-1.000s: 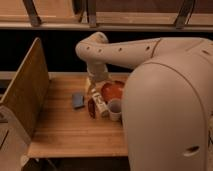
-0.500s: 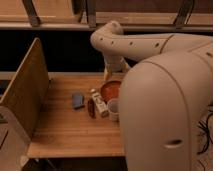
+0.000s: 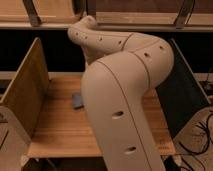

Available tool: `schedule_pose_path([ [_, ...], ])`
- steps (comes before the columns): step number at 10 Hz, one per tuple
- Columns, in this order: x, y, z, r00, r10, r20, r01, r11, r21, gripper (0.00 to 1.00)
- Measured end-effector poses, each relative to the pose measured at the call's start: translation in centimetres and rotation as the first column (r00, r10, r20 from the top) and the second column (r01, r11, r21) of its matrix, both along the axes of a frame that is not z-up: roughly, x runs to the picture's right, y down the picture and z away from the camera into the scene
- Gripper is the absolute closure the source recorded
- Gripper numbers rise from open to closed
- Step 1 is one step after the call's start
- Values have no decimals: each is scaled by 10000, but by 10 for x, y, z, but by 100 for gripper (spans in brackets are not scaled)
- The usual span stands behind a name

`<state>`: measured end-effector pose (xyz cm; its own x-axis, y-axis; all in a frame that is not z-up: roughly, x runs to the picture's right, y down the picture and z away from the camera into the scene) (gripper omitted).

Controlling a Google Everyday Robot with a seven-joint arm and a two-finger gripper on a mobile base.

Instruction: Move the arm in a circular motion

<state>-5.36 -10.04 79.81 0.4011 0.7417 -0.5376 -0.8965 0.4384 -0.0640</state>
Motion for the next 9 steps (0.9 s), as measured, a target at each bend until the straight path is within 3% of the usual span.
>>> schedule_pose_path([
  [2, -65, 20, -9, 9874, -378, 1539, 447, 9981, -419, 20],
  [3, -95, 34, -23, 9702, -598, 2348, 759, 9953, -600, 20],
  [5, -119, 60, -50, 9413, -782, 3284, 1108, 9905, -819, 20],
  [6, -119, 70, -61, 9347, -781, 3468, 1134, 9901, -825, 20],
  [8, -86, 79, -76, 9535, -402, 2986, 673, 9944, -811, 20],
  [9, -50, 77, -80, 9726, 34, 2324, 108, 9982, -598, 20],
])
